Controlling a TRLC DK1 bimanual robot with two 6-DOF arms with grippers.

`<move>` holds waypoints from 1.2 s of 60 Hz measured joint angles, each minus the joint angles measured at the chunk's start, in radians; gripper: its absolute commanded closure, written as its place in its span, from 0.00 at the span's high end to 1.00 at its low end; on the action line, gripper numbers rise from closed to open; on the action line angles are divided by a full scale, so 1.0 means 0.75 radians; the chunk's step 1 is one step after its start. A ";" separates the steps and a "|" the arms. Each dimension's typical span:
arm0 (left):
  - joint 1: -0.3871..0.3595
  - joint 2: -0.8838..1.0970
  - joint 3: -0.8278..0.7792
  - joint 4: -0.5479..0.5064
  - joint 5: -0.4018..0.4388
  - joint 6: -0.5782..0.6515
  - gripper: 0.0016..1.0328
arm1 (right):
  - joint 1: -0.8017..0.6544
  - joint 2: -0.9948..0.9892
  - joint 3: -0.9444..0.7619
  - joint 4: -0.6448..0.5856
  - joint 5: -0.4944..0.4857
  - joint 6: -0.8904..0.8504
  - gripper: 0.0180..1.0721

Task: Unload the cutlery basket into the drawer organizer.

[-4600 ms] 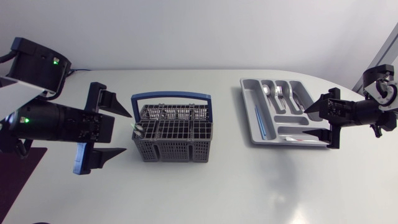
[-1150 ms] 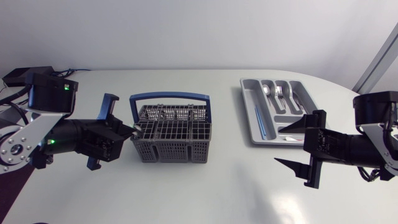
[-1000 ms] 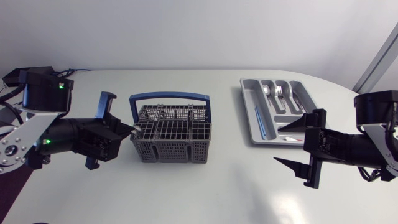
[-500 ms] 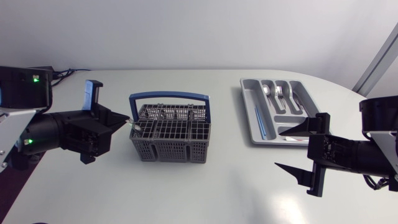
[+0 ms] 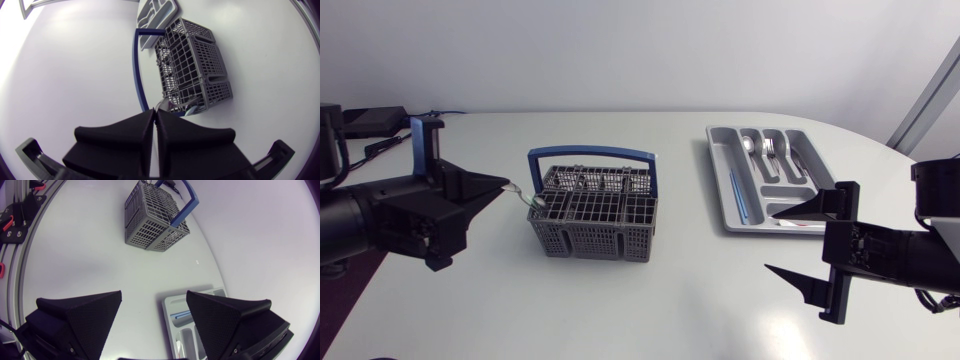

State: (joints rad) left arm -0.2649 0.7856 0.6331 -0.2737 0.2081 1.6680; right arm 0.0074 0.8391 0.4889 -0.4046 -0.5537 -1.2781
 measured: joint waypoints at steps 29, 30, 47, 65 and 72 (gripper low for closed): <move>-0.172 0.074 0.269 -0.079 -0.123 -0.411 0.03 | 0.139 -0.144 -0.009 -0.049 0.058 0.121 0.89; -0.185 0.090 0.287 -0.079 -0.130 -0.439 0.03 | 0.150 -0.150 -0.009 -0.044 0.070 0.136 0.89; -0.418 0.416 0.515 -0.138 -0.266 -1.007 0.03 | 0.425 -0.209 -0.041 0.261 0.349 0.435 0.88; -0.533 0.721 0.733 -0.197 -0.274 -1.592 0.03 | 0.756 -0.209 -0.109 0.518 0.710 0.738 0.88; -0.538 0.777 0.795 -0.198 -0.208 -1.788 0.03 | 0.809 -0.195 -0.114 0.614 0.784 0.814 0.83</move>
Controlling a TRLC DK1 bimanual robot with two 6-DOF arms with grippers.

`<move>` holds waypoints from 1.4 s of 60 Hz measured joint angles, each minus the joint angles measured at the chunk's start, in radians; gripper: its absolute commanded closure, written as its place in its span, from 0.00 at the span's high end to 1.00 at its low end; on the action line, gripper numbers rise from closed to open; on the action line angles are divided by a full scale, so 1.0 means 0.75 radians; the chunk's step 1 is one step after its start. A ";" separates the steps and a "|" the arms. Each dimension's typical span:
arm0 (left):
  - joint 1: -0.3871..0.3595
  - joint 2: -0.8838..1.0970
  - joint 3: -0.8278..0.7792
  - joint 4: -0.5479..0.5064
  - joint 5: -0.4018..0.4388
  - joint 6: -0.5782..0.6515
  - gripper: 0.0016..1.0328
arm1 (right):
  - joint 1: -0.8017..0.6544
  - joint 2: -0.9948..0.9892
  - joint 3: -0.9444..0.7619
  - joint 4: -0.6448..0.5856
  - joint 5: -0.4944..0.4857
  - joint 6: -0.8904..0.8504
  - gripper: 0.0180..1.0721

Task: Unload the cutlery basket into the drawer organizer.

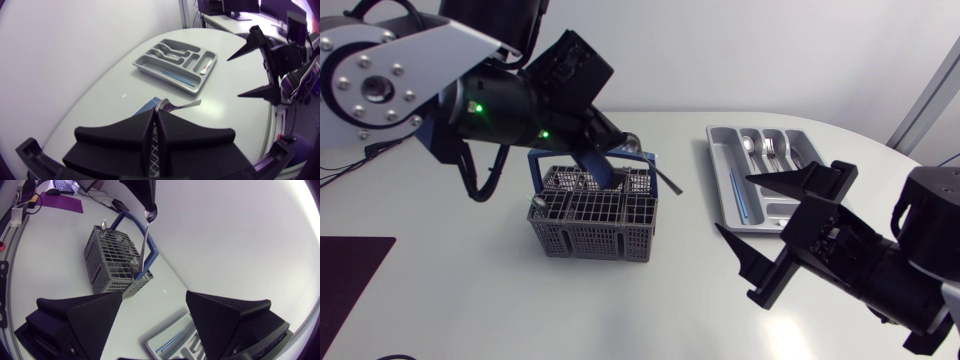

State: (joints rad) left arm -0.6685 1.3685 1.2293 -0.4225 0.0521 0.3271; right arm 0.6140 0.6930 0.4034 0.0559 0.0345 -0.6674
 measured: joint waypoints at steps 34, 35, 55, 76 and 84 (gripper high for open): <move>-0.082 0.204 0.091 -0.057 0.175 -0.518 0.03 | 0.148 0.231 0.000 0.361 0.193 0.112 0.65; -0.084 0.207 0.091 -0.058 0.178 -0.525 0.03 | 0.150 0.239 0.000 0.372 0.196 0.112 0.63; -0.098 0.227 0.165 -0.105 0.215 -0.582 0.03 | 0.158 0.313 0.000 0.449 0.204 0.088 0.39; -0.099 0.238 0.178 -0.135 0.234 -0.583 0.03 | 0.158 0.342 0.000 0.474 0.204 0.046 0.28; -0.100 0.238 0.181 -0.138 0.234 -0.586 0.03 | 0.158 0.349 0.000 0.486 0.204 0.042 0.27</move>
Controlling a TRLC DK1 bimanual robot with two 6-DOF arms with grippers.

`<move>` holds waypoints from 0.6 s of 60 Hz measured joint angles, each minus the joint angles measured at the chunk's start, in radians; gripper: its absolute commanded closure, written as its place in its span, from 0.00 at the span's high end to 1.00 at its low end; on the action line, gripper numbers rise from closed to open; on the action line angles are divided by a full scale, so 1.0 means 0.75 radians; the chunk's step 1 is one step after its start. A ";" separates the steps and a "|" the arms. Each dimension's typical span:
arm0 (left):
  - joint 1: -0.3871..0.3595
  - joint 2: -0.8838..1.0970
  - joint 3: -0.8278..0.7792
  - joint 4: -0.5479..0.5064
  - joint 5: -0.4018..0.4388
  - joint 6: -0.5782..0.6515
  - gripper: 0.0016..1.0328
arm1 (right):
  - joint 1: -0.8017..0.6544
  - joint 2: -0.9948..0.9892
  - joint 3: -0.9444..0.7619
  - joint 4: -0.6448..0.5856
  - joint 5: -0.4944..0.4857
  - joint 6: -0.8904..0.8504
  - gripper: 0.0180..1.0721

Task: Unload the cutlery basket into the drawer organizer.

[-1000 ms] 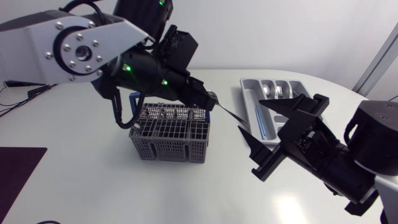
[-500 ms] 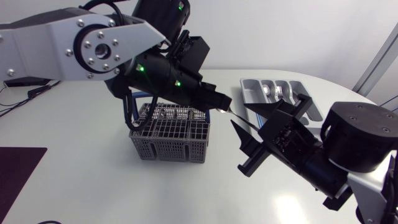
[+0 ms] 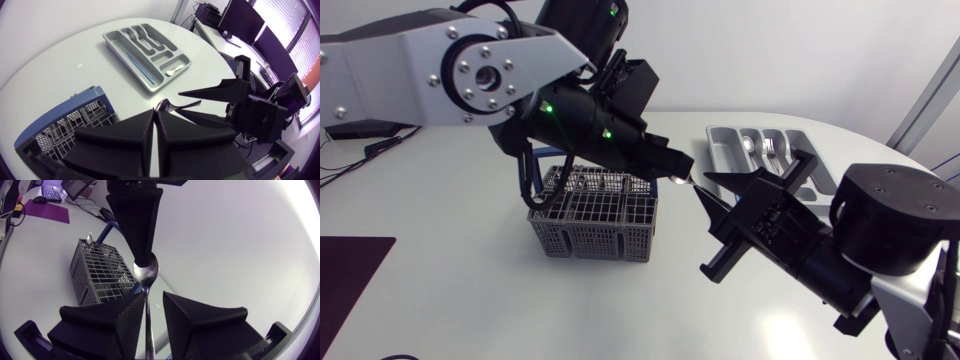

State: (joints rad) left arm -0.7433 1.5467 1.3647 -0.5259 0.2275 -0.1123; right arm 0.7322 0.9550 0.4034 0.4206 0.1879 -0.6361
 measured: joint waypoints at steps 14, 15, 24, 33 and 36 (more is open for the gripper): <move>-0.014 0.001 0.007 -0.001 0.006 -0.001 0.03 | 0.000 0.008 -0.009 0.006 0.000 -0.002 0.26; -0.014 0.001 0.007 -0.001 0.006 -0.001 0.03 | 0.000 0.009 -0.010 0.006 0.000 -0.003 0.26; -0.014 0.001 0.007 -0.001 0.006 -0.001 0.03 | 0.000 0.023 -0.017 0.006 0.000 -0.006 0.22; -0.014 0.001 0.007 -0.001 0.012 0.000 0.03 | 0.000 0.025 -0.017 0.009 0.000 -0.012 0.17; -0.014 0.001 0.007 -0.001 0.012 0.000 0.03 | 0.000 0.025 -0.017 0.009 0.000 -0.020 0.16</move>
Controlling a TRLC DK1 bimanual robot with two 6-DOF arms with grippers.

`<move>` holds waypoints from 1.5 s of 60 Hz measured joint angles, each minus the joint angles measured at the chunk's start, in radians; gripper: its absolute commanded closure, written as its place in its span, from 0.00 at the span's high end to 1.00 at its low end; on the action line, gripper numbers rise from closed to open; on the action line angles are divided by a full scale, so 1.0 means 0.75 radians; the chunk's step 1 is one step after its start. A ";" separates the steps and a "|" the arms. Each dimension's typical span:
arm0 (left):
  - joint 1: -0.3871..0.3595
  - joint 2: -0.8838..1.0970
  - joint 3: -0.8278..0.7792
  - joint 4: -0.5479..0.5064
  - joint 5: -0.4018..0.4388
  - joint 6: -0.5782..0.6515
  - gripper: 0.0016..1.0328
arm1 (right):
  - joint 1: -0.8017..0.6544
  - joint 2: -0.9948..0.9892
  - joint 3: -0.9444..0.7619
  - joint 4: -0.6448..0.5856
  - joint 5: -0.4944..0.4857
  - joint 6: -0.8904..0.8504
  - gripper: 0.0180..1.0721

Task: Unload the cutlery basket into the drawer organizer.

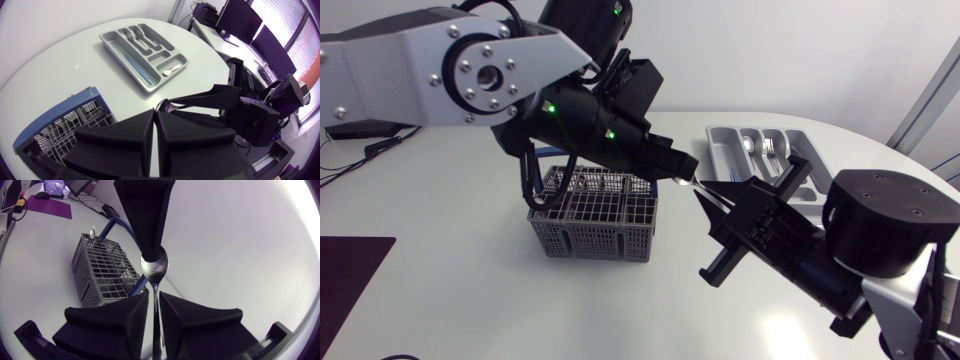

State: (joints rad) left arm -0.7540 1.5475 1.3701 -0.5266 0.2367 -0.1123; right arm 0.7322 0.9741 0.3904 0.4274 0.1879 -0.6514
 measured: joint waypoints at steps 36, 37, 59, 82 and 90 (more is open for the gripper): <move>0.000 0.000 0.000 -0.006 0.003 0.000 0.03 | 0.009 0.006 0.000 0.015 0.010 -0.016 0.06; 0.000 0.000 0.000 -0.005 0.003 0.000 0.03 | 0.009 0.006 0.000 0.015 0.010 -0.017 0.06; -0.002 0.000 -0.001 -0.005 0.003 0.000 0.35 | 0.009 0.006 0.000 0.014 0.009 -0.020 0.06; 0.118 -0.049 0.002 0.001 0.001 0.049 0.91 | -0.067 -0.071 -0.030 -0.130 -0.180 -0.021 0.06; 0.247 -0.112 0.046 -0.008 -0.013 0.163 0.91 | -0.244 -0.148 -0.035 -0.247 -0.392 -0.041 0.06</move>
State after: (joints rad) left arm -0.5690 1.4635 1.4044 -0.5327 0.2272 0.0101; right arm 0.5495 0.8631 0.3645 0.2424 -0.1059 -0.6823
